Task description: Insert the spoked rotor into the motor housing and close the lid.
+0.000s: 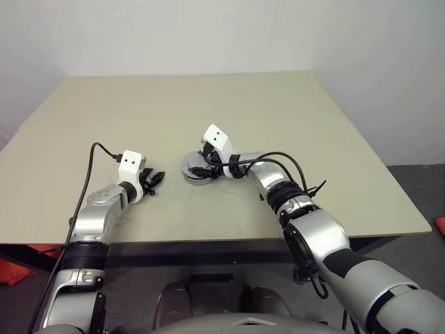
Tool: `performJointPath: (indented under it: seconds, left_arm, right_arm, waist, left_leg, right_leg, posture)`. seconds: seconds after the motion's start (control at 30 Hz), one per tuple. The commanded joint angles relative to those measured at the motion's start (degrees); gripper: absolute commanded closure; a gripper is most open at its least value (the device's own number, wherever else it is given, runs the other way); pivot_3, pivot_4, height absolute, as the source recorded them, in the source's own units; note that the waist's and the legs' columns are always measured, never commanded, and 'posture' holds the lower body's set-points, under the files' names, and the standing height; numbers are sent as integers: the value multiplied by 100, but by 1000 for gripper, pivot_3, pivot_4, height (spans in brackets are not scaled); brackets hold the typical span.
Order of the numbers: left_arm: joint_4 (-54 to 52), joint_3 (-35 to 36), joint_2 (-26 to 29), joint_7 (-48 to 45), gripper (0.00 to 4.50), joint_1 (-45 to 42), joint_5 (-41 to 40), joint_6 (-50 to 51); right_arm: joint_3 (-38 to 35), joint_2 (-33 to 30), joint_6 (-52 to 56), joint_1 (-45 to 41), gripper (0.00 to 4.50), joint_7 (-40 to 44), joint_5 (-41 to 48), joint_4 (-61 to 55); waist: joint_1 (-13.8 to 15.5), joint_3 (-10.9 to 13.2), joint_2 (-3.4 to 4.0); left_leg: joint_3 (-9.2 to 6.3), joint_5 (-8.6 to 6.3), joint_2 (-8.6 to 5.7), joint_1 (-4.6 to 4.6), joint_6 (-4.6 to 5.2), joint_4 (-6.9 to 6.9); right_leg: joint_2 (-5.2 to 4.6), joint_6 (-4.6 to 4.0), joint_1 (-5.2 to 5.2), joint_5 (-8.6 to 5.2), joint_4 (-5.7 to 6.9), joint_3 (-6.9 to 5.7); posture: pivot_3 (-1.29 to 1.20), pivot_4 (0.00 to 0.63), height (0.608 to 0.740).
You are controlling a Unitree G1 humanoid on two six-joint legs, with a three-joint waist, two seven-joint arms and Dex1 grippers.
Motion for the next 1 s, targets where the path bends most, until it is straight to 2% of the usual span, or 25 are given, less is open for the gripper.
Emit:
performJointPath:
  seconds: [0.03, 0.4, 0.73, 1.0]
  left_arm:
    - [-97, 51, 60, 21, 2227, -58, -11, -127]
    - [-136, 15, 48, 19, 2227, -67, 0, -111]
    - [-187, 48, 78, 28, 2227, -36, -7, -95]
    - [-219, -15, 9, 27, 2227, -124, -23, -60]
  right_arm:
    - [-11, -21, -17, -48, 1338, 184, 95, -353]
    - [56, 140, -99, -25, 1338, -161, -57, -162]
    - [284, -35, -172, 174, 1338, 265, -200, -163]
    - [373, -40, -181, 236, 1338, 213, -305, -44]
  waist:
    - [-1, 0, 0]
    - [-8, 0, 0]
    - [4, 0, 0]
    - [11, -1, -1]
  left_leg:
    - [0, 0, 0, 0, 0, 0]
    - [0, 0, 1, 1, 0, 0]
    - [0, -1, -1, 0, 2, -1]
    - [0, -3, -3, 0, 6, -1]
  right_leg:
    - [0, 0, 0, 0, 0, 0]
    - [0, 0, -1, 0, 0, 0]
    - [0, 0, 1, 0, -3, 0]
    - [-1, 0, 2, 0, -8, 0]
  posture:
    - [0, 0, 740]
    - [0, 0, 740]
    - [0, 0, 740]
    - [0, 0, 740]
